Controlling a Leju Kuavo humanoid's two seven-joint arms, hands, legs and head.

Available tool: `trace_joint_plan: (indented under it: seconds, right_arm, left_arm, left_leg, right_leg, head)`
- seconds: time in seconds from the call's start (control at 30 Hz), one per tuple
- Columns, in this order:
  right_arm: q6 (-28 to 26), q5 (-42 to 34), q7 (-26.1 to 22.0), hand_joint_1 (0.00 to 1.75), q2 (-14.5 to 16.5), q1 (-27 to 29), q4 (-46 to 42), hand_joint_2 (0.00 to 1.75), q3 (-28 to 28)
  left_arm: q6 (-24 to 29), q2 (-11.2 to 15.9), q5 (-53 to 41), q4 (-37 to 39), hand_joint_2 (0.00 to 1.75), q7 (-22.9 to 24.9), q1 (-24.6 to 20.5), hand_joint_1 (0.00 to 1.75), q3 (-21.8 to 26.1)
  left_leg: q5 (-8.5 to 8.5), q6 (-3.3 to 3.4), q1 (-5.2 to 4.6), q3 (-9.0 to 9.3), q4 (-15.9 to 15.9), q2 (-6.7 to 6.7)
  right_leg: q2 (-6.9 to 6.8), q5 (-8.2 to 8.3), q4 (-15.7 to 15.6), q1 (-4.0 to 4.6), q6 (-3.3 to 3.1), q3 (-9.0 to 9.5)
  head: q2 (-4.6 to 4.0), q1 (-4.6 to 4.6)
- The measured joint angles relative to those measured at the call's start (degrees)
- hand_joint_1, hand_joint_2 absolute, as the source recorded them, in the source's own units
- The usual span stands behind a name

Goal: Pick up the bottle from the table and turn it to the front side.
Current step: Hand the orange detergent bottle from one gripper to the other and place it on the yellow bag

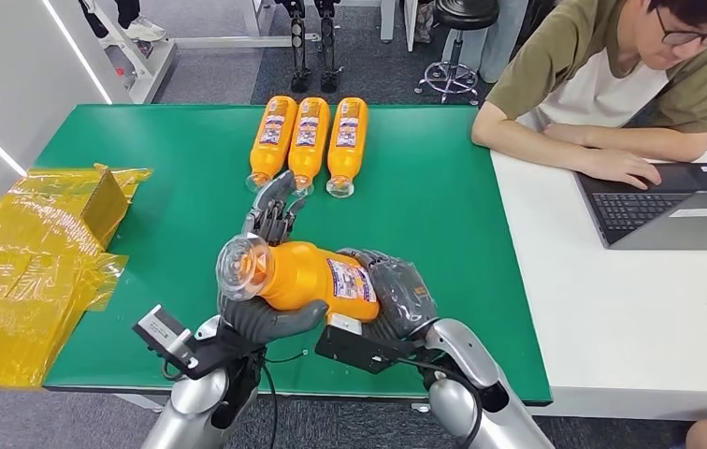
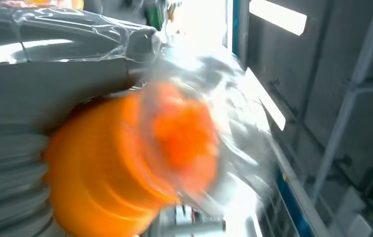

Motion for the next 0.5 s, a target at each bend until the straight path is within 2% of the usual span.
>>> trace_joint_plan:
  seconds: [0.1,0.13,0.23,0.27,0.5]
  right_arm:
    - [0.5,0.1,-0.3,1.75,-0.6,0.0,0.4,1.75,0.3]
    - [0.5,0.1,-0.5,1.75,-0.7,0.0,0.6,1.75,0.4]
    - [0.7,0.0,-0.9,1.75,-1.0,-0.1,1.0,1.75,0.7]
    - [0.7,0.0,-0.9,1.75,-1.1,-0.2,1.1,1.75,0.7]
    - [0.6,1.4,-0.7,1.75,-1.4,-0.1,1.2,1.75,1.2]
  left_arm:
    - [2.0,0.1,-1.2,0.0,1.75,-0.1,0.0,0.02,0.0]
    - [2.1,0.1,-1.2,0.0,1.75,-0.1,0.0,0.38,0.0]
    - [2.0,0.1,-0.8,0.0,1.75,-0.1,0.2,1.67,-0.1]
    - [1.9,0.1,-0.6,0.0,1.75,-0.1,0.2,1.75,-0.1]
    - [1.4,0.1,0.9,0.0,1.75,-0.2,0.8,1.75,-0.1]
  left_leg:
    - [0.00,0.00,0.00,-0.01,0.0,0.02]
    - [0.00,0.00,0.00,-0.01,0.0,0.03]
    - [0.00,0.00,0.00,-0.01,0.0,0.03]
    - [0.00,0.00,0.00,-0.01,0.0,0.03]
    - [0.00,0.00,0.00,0.00,0.0,0.03]
  right_leg:
    - [0.01,0.00,0.0,0.00,0.00,0.00]
    - [0.01,0.00,0.0,0.00,0.00,0.00]
    - [0.01,0.00,0.0,0.00,0.00,0.00]
    - [0.01,0.00,0.0,0.00,0.00,0.00]
    - [0.01,0.00,0.0,0.00,0.00,0.00]
  head:
    - [0.00,0.00]
    - [0.00,0.00]
    - [0.00,0.01]
    - [0.00,0.00]
    - [0.00,0.01]
